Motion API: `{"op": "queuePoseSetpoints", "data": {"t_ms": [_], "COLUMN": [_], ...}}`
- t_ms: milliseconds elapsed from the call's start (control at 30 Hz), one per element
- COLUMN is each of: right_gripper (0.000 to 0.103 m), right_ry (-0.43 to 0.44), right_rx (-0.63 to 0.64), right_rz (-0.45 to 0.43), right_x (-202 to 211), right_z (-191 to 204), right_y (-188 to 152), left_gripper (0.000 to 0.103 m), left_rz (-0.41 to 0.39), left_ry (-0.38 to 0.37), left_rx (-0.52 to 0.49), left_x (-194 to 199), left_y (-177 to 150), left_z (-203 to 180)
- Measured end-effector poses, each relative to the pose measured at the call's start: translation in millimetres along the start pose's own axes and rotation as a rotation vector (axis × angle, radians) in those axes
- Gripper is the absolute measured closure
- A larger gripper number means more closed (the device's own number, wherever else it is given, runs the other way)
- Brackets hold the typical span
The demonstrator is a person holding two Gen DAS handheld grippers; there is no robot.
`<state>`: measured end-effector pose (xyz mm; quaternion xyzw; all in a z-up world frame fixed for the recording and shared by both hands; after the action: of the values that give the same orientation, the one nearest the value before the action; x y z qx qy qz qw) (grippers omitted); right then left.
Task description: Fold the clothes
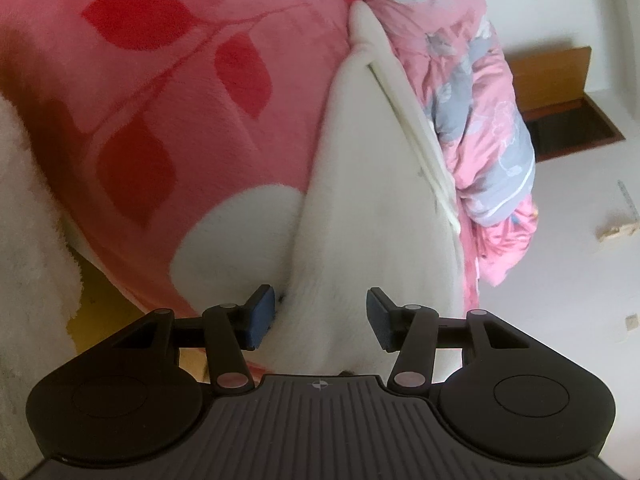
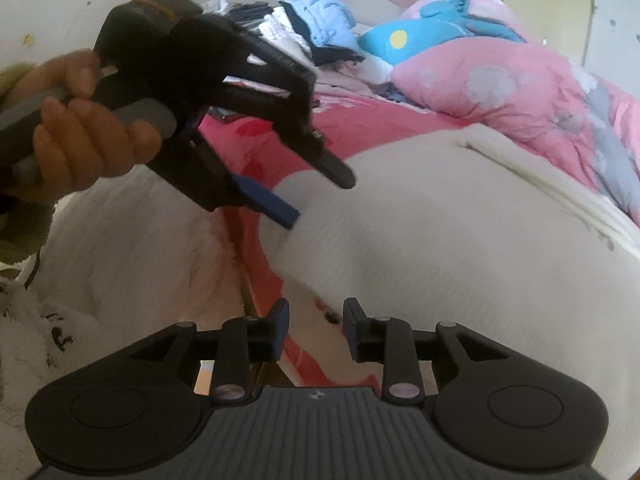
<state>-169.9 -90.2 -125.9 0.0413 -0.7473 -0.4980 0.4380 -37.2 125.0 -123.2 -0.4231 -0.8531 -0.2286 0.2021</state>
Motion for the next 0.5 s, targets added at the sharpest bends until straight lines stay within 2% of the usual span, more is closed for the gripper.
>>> {"op": "queuePoseSetpoints", "data": {"t_ms": [67,167,233,300,500], "right_gripper": [0.071,0.07,0.07,0.069,0.059], "right_ry": [-0.008,-0.02,-0.025,-0.028,-0.038], "right_rx": [-0.015,-0.025,-0.029,-0.026,0.001], "right_rz": [-0.009,-0.029,-0.041,-0.05,-0.069], "right_x": [2,5,6,6,-1], "right_z": [-3,-5,-5,-3,5], "right_y": [1,5,7,7,13], "left_gripper": [0.056,0.067,0.086,0.093,0.097], "left_rz": [0.007,0.012,0.018,0.022,0.021], "left_ry": [0.007,0.043,0.061,0.067,0.064], "left_rx": [-0.031,-0.084,-0.105,-0.107,-0.088], "left_x": [-2,-6,-7,-8,-4], "left_y": [-2,-6,-7,-7,-7], "left_z": [-2,-6,-6,-6,-8]}}
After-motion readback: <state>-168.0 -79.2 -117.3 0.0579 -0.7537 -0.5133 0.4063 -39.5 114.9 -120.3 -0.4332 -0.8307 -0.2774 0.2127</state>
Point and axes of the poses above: each gripper's, at about its wrist camera, not at the fingertips, and x roughly against the way its jaws point, z to its left, y to its top, the point moved 3 cm from there along -x, roughly the way its jaws point
